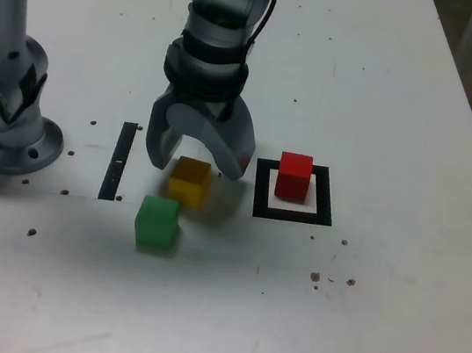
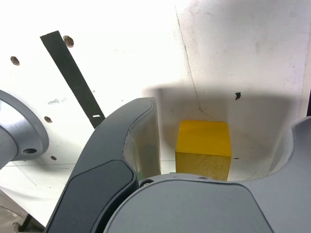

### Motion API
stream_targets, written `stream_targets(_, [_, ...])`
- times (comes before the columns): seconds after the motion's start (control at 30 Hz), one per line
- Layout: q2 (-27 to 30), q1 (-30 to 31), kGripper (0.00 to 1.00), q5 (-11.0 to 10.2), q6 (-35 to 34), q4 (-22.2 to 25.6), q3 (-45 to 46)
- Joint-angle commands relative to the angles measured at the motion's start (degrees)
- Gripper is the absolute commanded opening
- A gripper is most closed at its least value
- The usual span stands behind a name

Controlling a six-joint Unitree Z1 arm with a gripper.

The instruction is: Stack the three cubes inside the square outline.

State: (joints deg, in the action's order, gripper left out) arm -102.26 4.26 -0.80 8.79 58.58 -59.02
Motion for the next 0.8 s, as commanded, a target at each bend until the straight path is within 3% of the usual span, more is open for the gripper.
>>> stream_targets(0.0, [-0.3,0.2,0.86,0.1,-0.1,0.2,0.1])
stream_targets(0.47, [-1.2,2.2,0.81,1.8,0.3,-0.4,-0.1])
stream_targets(0.77, [-1.8,2.2,0.59,1.7,-0.2,-1.0,-0.8])
